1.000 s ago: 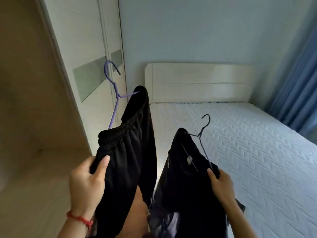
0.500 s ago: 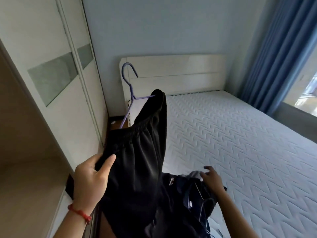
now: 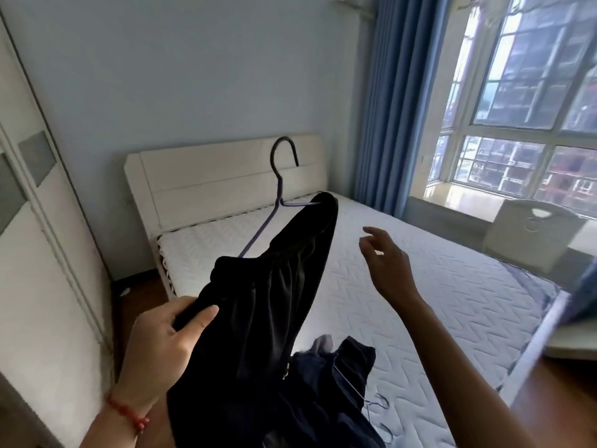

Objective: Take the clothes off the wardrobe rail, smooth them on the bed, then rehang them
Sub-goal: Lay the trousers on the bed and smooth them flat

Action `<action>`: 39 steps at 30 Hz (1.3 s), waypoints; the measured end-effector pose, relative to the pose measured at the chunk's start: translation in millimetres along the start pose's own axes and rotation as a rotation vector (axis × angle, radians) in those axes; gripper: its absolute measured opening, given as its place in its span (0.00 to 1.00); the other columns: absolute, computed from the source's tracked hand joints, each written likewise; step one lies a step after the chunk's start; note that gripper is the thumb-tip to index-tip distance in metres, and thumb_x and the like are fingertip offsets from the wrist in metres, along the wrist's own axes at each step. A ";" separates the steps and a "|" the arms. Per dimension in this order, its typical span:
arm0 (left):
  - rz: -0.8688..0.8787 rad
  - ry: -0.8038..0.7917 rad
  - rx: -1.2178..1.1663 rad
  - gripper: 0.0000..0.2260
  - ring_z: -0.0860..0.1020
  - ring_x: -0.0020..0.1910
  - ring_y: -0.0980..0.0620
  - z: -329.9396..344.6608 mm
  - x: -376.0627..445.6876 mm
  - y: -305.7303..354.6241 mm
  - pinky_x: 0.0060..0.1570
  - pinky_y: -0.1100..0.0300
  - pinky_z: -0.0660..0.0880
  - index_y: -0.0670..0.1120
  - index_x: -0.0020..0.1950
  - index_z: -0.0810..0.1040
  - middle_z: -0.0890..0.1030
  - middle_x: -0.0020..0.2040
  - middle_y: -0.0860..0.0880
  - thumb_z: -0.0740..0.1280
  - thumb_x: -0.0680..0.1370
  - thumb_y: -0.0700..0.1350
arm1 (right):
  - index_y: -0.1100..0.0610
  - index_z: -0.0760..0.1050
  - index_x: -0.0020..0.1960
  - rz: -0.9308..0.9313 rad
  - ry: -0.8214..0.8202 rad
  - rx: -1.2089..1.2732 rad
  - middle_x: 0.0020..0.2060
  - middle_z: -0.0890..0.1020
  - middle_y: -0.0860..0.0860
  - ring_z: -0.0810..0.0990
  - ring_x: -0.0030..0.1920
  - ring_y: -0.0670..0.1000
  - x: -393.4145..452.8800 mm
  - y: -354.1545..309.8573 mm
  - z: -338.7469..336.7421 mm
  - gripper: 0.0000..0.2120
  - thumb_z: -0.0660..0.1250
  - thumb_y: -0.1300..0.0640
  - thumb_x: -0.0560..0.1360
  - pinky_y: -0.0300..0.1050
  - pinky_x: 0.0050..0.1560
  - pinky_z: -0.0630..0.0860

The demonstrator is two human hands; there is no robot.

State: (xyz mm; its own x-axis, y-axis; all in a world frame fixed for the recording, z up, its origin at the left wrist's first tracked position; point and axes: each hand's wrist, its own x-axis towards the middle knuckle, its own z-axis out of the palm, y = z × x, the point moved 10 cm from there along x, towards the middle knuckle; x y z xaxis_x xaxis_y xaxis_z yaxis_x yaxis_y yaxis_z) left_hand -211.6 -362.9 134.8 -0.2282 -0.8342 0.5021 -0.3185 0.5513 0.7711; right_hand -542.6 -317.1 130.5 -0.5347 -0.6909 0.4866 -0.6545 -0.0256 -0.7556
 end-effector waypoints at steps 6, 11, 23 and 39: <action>0.114 -0.196 -0.059 0.13 0.77 0.29 0.46 41.2 19.0 46.1 0.31 0.52 0.70 0.50 0.36 0.79 0.80 0.30 0.40 0.72 0.66 0.58 | 0.58 0.66 0.68 -0.024 0.198 -0.214 0.67 0.72 0.57 0.71 0.65 0.56 8.3 -1.8 -91.3 0.17 0.54 0.62 0.80 0.42 0.60 0.65; 0.221 -0.332 -0.123 0.12 0.77 0.25 0.56 82.6 9.5 97.6 0.25 0.67 0.67 0.57 0.31 0.80 0.79 0.24 0.53 0.73 0.69 0.41 | 0.57 0.62 0.72 0.021 0.302 -0.327 0.71 0.67 0.55 0.63 0.71 0.55 -10.0 32.1 -204.0 0.21 0.55 0.64 0.79 0.45 0.69 0.58; 0.432 -0.515 -0.221 0.12 0.77 0.25 0.61 262.7 -70.2 271.6 0.26 0.76 0.68 0.53 0.35 0.80 0.81 0.26 0.55 0.71 0.69 0.35 | 0.59 0.74 0.60 0.101 0.341 -0.376 0.54 0.77 0.53 0.74 0.60 0.56 -120.4 141.5 -472.9 0.14 0.58 0.65 0.77 0.46 0.65 0.66; 0.607 -0.662 -0.322 0.14 0.78 0.34 0.68 516.0 -116.4 438.1 0.33 0.78 0.70 0.55 0.33 0.76 0.81 0.33 0.61 0.70 0.71 0.37 | 0.64 0.74 0.56 0.122 0.659 -0.717 0.49 0.78 0.62 0.74 0.52 0.62 -168.1 246.8 -730.7 0.17 0.55 0.59 0.73 0.50 0.54 0.66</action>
State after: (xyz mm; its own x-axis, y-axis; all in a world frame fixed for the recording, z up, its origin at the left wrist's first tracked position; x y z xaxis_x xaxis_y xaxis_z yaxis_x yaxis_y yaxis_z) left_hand -799.2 -15.9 212.2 -0.7771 -0.1745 0.6047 0.2713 0.7741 0.5720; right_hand -1004.9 320.7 182.7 -0.6688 -0.1125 0.7349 -0.6280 0.6146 -0.4774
